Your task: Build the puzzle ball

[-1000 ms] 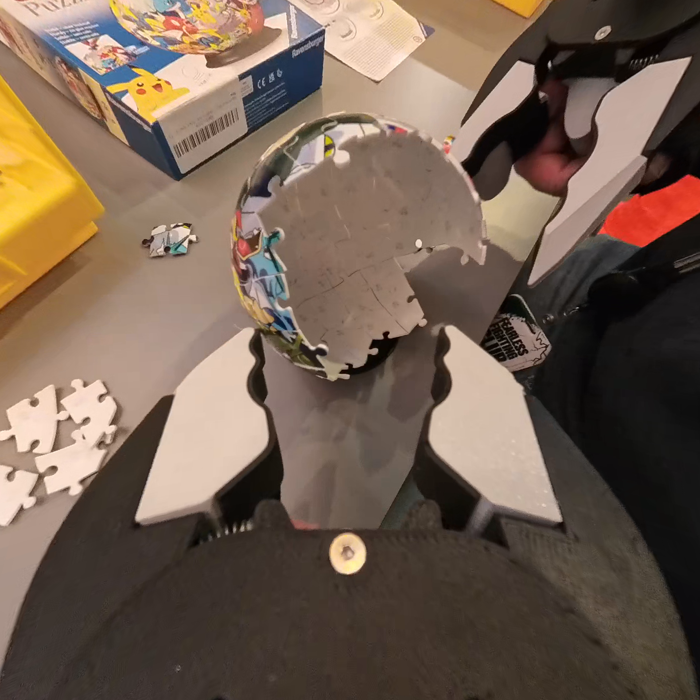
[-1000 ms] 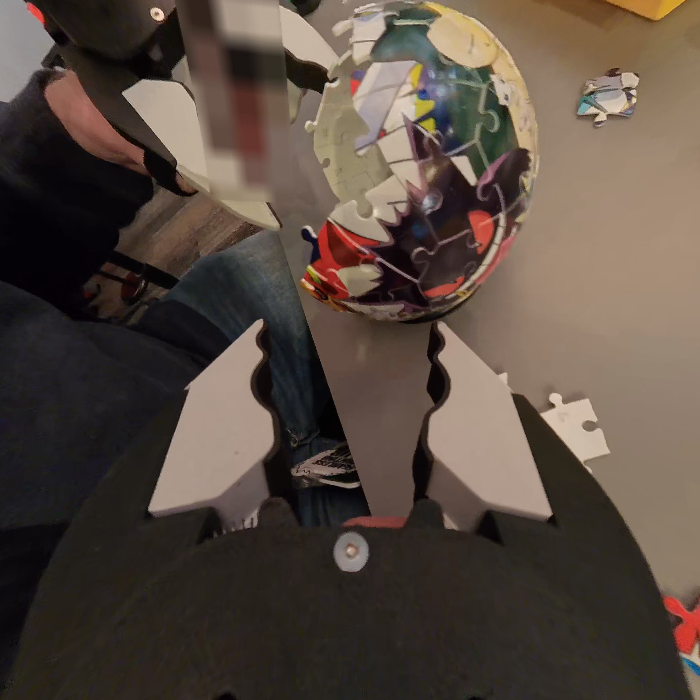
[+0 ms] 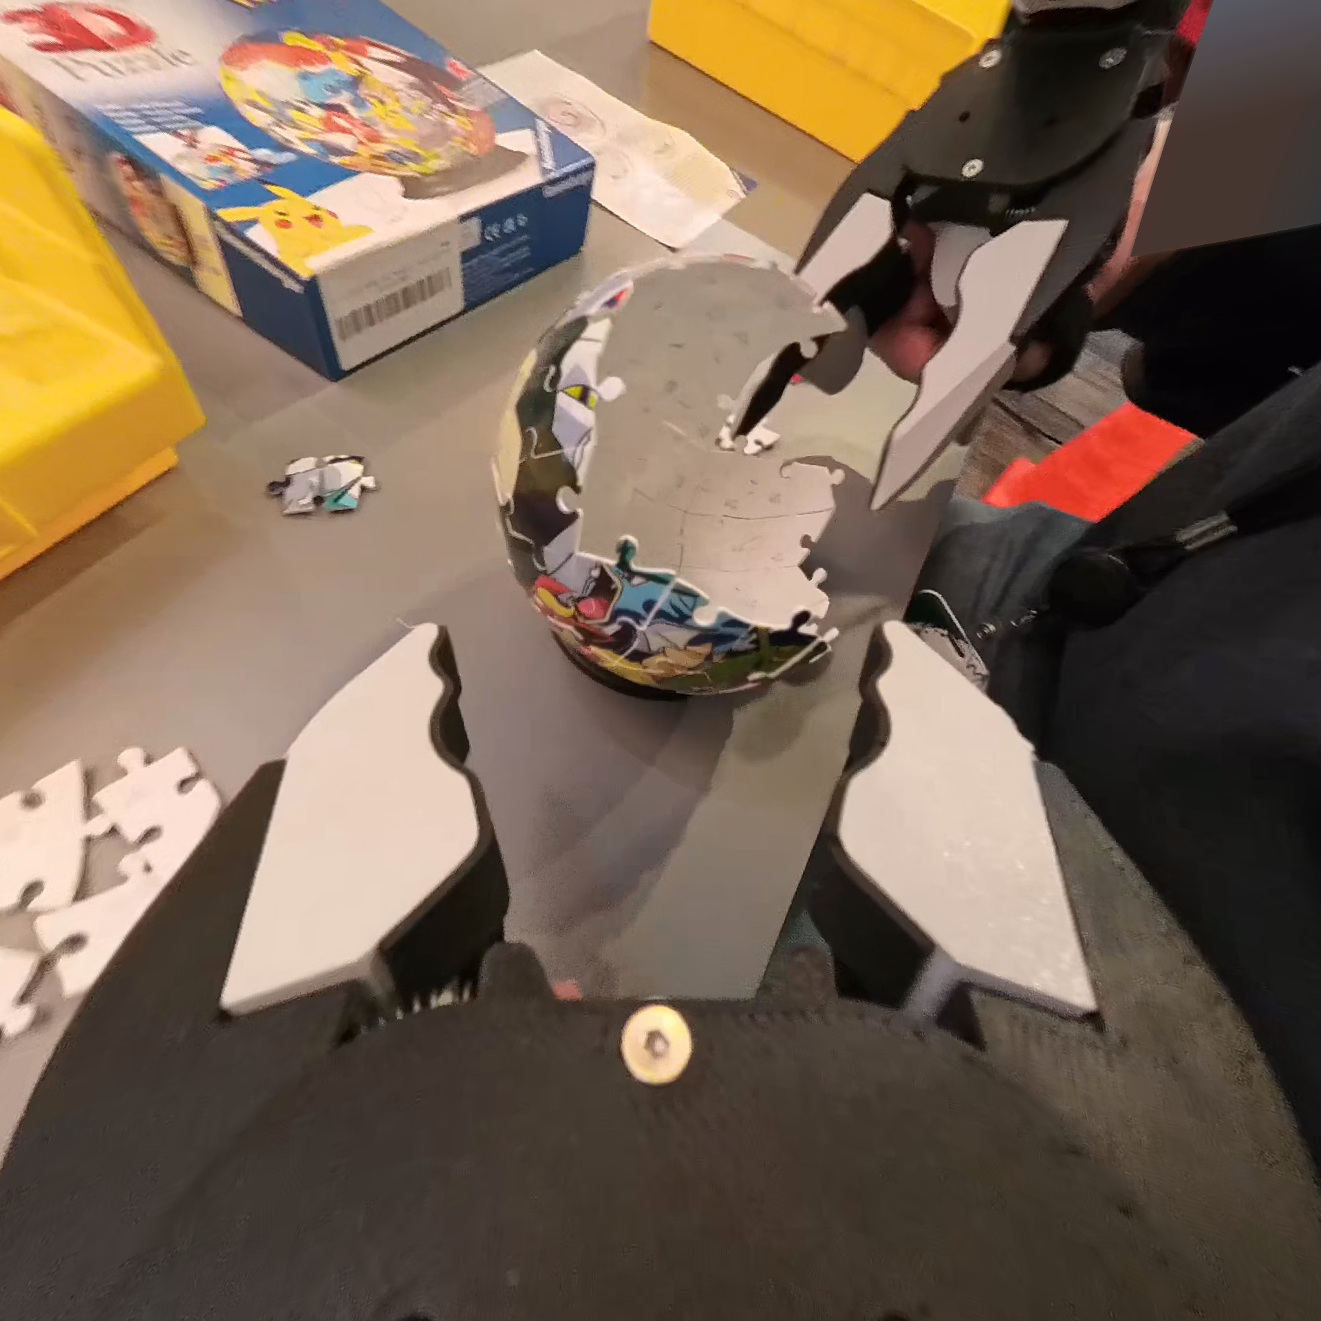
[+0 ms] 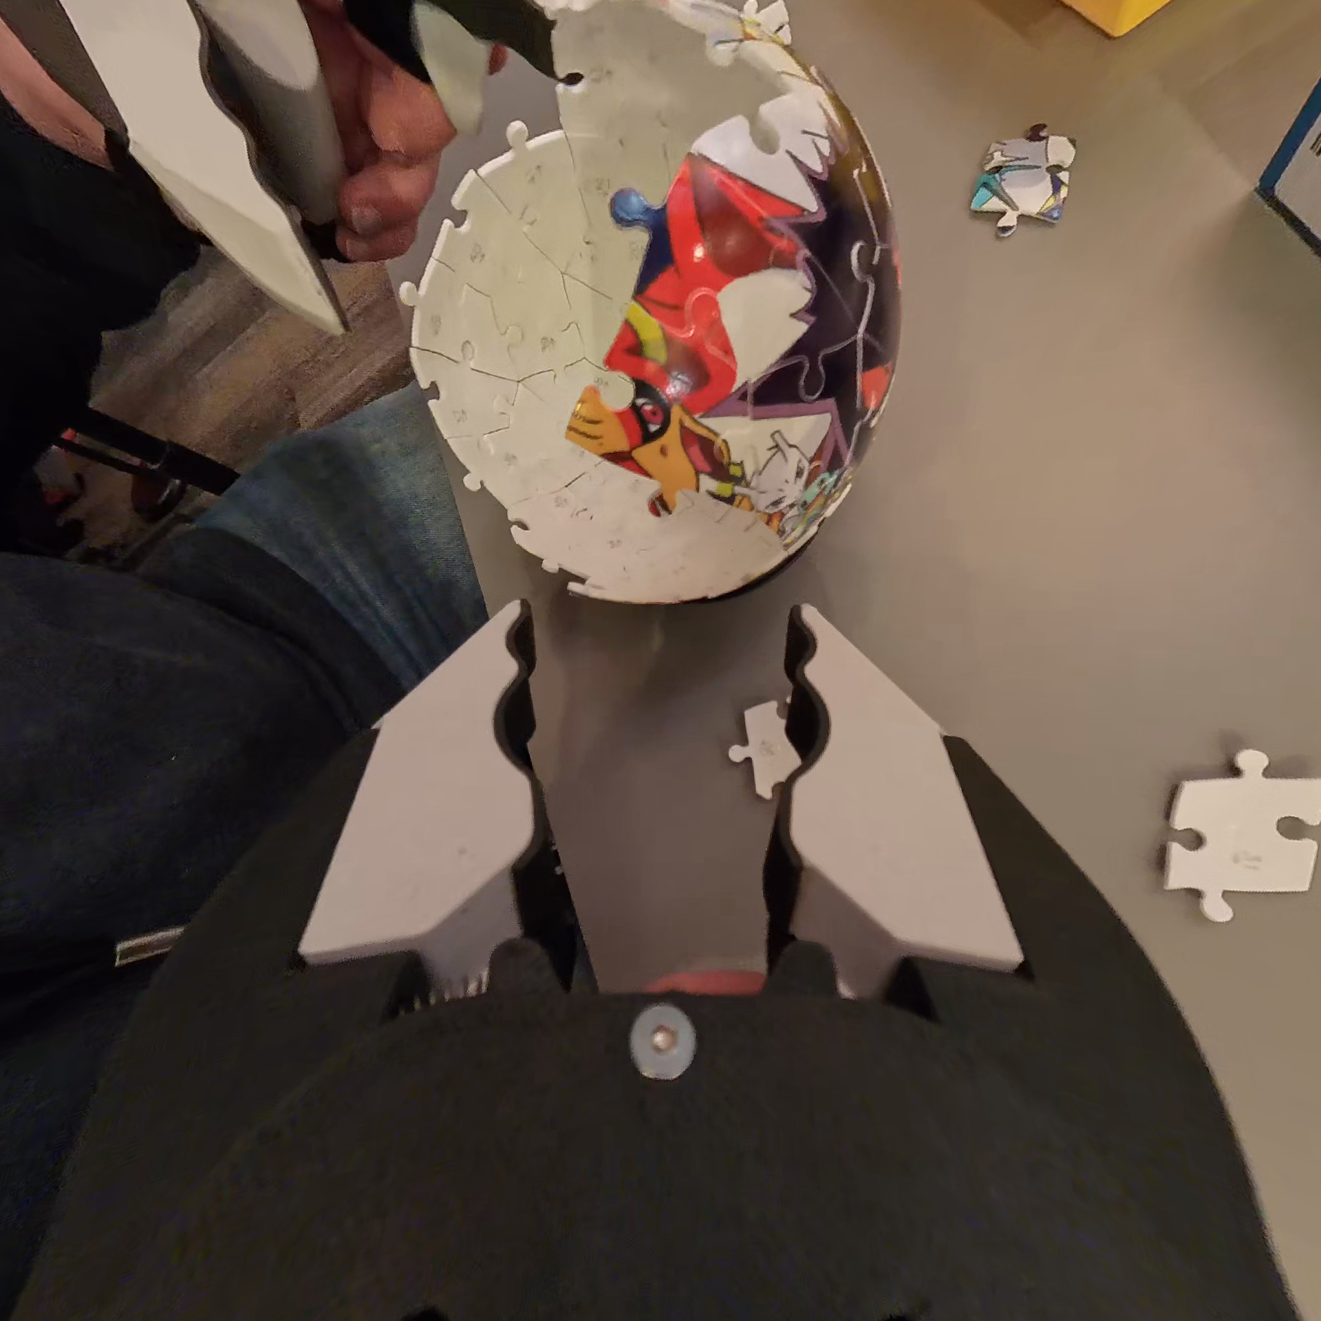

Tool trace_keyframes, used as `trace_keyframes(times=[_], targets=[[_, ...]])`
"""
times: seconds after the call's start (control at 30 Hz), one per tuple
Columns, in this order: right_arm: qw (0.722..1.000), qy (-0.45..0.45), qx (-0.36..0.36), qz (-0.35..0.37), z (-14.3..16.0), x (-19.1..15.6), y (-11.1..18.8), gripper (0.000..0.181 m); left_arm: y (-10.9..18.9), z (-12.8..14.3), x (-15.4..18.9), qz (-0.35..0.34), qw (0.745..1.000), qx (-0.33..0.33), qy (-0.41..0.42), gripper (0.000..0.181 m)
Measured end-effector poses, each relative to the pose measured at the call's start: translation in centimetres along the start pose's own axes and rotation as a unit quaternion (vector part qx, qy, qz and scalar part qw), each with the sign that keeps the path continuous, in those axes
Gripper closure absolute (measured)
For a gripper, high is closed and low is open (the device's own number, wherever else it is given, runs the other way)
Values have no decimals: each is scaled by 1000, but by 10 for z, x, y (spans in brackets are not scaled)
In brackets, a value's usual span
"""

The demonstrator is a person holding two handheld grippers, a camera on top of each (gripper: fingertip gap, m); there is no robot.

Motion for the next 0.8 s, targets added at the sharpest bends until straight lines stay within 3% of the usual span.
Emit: trace_keyframes(times=[0.1,0.27,0.8], targets=[[1000,-7,0,2,0,1,-7,120,-13,4,8,56,998,-16,0,74],[1000,-16,2,-10,-2,2,-16,124,-18,5,16,70,998,-6,6,73],[999,34,-17,-25,-26,23,-29,125,-12,20,55,17,1000,-10,23,74]])
Point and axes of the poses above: each gripper's, where its closed fingertips meet, y back along the fingers, z out of its underside, x = y × z across the jaws, the point moved 1 cm from there along y, back along the fingers, and after that the axes turned 4 degrees about -y, right-handed, at the moved point
